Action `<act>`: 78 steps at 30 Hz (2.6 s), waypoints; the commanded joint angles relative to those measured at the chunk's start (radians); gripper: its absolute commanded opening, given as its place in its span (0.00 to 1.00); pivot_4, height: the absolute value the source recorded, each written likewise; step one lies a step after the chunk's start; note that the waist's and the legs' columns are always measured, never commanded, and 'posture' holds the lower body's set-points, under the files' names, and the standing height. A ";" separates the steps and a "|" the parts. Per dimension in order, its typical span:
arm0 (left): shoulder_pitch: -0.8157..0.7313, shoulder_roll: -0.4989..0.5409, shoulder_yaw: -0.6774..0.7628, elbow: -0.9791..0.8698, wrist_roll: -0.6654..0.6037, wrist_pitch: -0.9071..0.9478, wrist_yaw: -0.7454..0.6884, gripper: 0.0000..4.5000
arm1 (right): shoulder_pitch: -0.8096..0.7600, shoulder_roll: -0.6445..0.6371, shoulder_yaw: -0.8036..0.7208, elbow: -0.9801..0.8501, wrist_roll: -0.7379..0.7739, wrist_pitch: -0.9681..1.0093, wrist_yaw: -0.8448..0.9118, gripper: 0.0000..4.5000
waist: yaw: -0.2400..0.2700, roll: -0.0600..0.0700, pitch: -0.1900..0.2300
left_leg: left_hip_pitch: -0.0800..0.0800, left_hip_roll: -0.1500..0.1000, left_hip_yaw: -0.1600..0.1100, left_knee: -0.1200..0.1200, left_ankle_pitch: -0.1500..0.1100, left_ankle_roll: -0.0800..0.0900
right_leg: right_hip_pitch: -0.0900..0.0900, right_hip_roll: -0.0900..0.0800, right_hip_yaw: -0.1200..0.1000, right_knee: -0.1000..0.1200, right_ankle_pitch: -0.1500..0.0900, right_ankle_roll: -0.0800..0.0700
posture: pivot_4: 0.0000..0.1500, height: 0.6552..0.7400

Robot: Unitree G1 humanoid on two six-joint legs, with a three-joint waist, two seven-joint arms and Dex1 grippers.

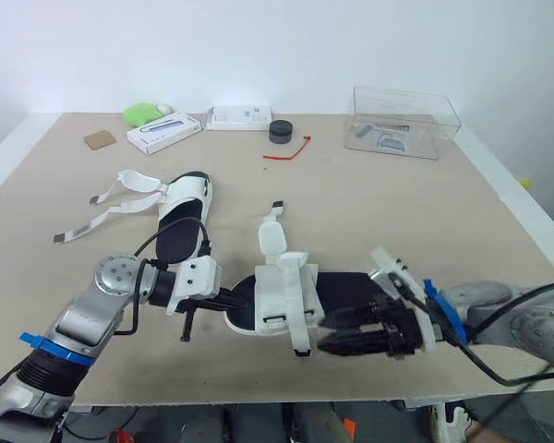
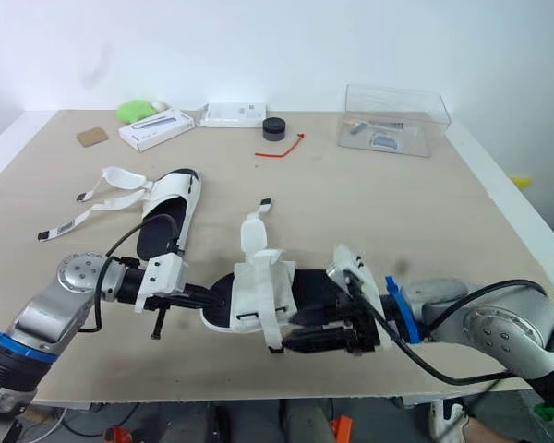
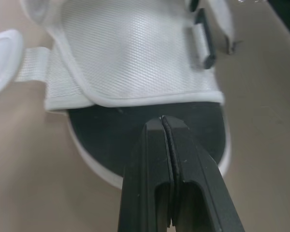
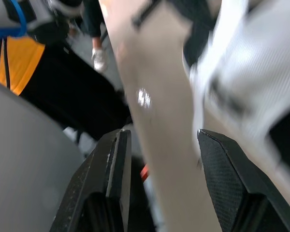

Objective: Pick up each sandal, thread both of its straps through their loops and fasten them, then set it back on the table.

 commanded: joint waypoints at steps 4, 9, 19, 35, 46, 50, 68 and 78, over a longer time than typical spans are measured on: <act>-0.006 -0.007 0.001 -0.004 0.012 -0.023 0.007 0.00 | 0.020 0.115 -0.048 -0.010 -0.097 0.069 -0.049 0.54 | 0.000 0.000 0.000 | 0.000 0.000 0.000 0.000 0.000 0.000 | 0.000 0.004 0.001 0.000 0.001 0.003 | 1.00 1.00; -0.002 -0.010 -0.002 -0.006 0.016 -0.026 0.011 0.00 | 0.008 0.207 -0.046 -0.007 -0.162 0.116 -0.082 0.54 | 0.000 0.000 0.000 | -0.001 0.000 -0.001 0.000 0.000 0.000 | 0.000 0.004 0.001 0.000 0.002 0.004 | 1.00 1.00; -0.031 -0.043 0.006 0.050 0.063 -0.088 0.068 0.00 | -0.036 0.349 -0.118 0.029 -0.139 0.241 -0.137 0.28 | 0.000 -0.001 0.000 | -0.001 0.000 -0.001 0.000 0.000 0.000 | 0.000 0.005 0.001 0.000 0.002 0.005 | 1.00 1.00; -0.113 -0.111 -0.009 0.216 0.152 -0.222 0.126 0.00 | -0.132 0.480 -0.214 0.108 -0.091 0.406 -0.237 0.01 | 0.000 -0.001 0.000 | -0.006 0.000 -0.004 0.001 -0.001 0.001 | -0.001 0.004 -0.001 -0.004 0.004 0.006 | 1.00 1.00; -0.131 -0.119 -0.006 0.247 0.147 -0.252 0.110 0.00 | -0.195 0.450 -0.294 0.152 -0.014 0.488 -0.147 0.01 | 0.000 -0.001 0.000 | -0.010 0.000 -0.004 0.002 -0.002 0.003 | -0.001 0.004 -0.003 -0.008 0.008 0.003 | 1.00 1.00; -0.118 -0.117 -0.013 0.234 0.149 -0.251 0.104 0.00 | -0.270 0.445 -0.357 0.206 0.160 0.540 -0.192 0.01 | -0.002 -0.001 0.000 | -0.010 0.000 -0.005 0.002 -0.002 0.003 | -0.001 0.004 -0.002 -0.008 0.009 0.001 | 1.00 1.00; -0.106 -0.112 -0.018 0.237 0.161 -0.256 0.110 0.00 | -0.528 0.573 -0.389 0.656 0.131 0.746 -0.394 0.01 | -0.002 0.000 0.000 | -0.014 -0.001 -0.005 0.002 -0.004 0.007 | -0.003 0.003 -0.004 -0.009 0.010 0.000 | 1.00 1.00; -0.094 -0.111 -0.029 0.219 0.169 -0.251 0.118 0.00 | -0.535 0.624 -0.413 0.724 0.198 0.762 -0.523 0.01 | -0.002 0.000 -0.001 | -0.014 -0.001 -0.006 0.002 -0.004 0.007 | -0.003 0.003 -0.004 -0.009 0.010 0.000 | 1.00 1.00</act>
